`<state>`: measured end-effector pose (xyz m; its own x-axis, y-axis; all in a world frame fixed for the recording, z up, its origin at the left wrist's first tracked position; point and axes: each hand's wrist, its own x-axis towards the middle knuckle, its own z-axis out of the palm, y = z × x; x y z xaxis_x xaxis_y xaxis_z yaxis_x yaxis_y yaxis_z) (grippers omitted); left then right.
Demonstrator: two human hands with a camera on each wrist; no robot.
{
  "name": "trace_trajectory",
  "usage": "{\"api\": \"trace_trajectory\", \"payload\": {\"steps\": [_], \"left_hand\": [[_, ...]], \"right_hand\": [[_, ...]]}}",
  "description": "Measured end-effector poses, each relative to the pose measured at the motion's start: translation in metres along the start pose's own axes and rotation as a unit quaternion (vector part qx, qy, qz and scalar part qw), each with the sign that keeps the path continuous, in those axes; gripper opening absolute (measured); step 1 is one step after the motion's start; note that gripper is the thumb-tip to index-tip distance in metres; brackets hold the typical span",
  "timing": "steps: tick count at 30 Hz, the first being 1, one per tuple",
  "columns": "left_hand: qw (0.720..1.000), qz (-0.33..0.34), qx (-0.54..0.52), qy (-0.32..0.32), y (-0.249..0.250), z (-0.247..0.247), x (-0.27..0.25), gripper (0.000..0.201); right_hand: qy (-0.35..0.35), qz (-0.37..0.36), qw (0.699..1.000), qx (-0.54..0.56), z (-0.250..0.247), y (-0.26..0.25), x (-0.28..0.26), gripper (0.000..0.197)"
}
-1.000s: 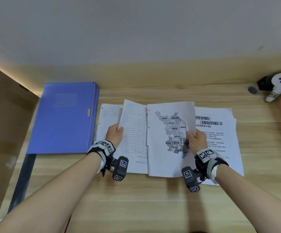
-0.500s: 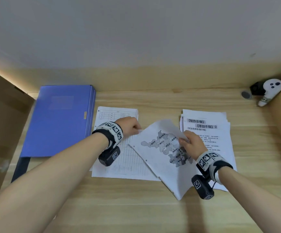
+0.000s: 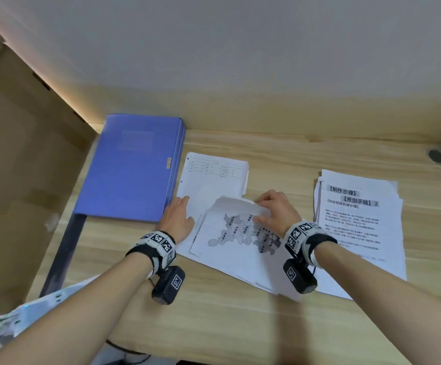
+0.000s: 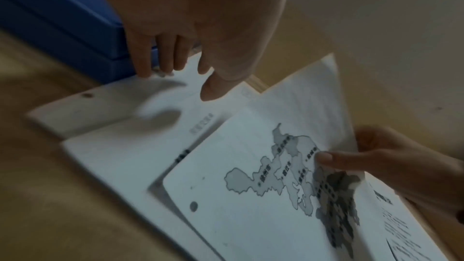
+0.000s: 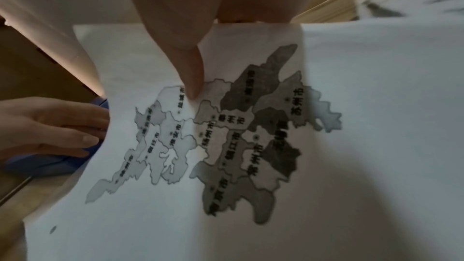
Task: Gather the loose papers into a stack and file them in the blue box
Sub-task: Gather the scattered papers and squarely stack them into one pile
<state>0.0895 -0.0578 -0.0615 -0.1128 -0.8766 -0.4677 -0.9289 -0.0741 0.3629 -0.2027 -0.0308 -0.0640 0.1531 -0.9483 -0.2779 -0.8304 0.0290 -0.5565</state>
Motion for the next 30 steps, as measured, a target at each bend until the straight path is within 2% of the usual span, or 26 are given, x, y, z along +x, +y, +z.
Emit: {"api": "trace_trajectory", "payload": {"steps": [7,11,13,16,18,22,25,27,30], "left_hand": [[0.999,-0.021,-0.046,-0.014,-0.015,0.016,-0.010,0.060],[0.999,-0.025,-0.042,-0.016,-0.014,0.017,-0.010,0.057],[0.999,-0.023,-0.037,-0.019,-0.013,0.016,-0.010,0.053],[0.999,-0.021,-0.028,-0.021,-0.008,0.012,-0.010,0.047],[0.999,-0.032,-0.026,-0.019,-0.001,0.009,-0.012,0.048],[0.997,-0.067,-0.049,-0.009,0.014,0.008,-0.022,0.066],[0.996,-0.063,-0.068,-0.008,0.023,0.011,-0.032,0.070],[0.998,-0.043,-0.049,-0.025,0.028,0.017,-0.041,0.068],[0.998,0.022,0.019,-0.053,0.036,0.030,-0.061,0.065]], "right_hand": [[-0.040,0.111,0.988,-0.095,0.026,-0.018,0.016,0.072],[-0.088,0.137,0.979,-0.127,0.021,-0.014,0.012,0.073],[-0.088,0.146,0.982,-0.084,0.020,-0.010,0.006,0.062],[-0.055,0.176,0.981,0.063,0.016,-0.008,-0.007,0.021],[-0.017,0.190,0.973,0.126,0.009,-0.005,-0.016,0.012],[0.079,0.226,0.939,0.249,-0.008,0.007,-0.033,0.022],[0.128,0.246,0.908,0.314,-0.019,0.012,-0.039,0.029],[0.144,0.256,0.898,0.327,-0.021,0.014,-0.039,0.032],[0.161,0.271,0.895,0.316,-0.011,0.016,-0.036,0.034]]}}
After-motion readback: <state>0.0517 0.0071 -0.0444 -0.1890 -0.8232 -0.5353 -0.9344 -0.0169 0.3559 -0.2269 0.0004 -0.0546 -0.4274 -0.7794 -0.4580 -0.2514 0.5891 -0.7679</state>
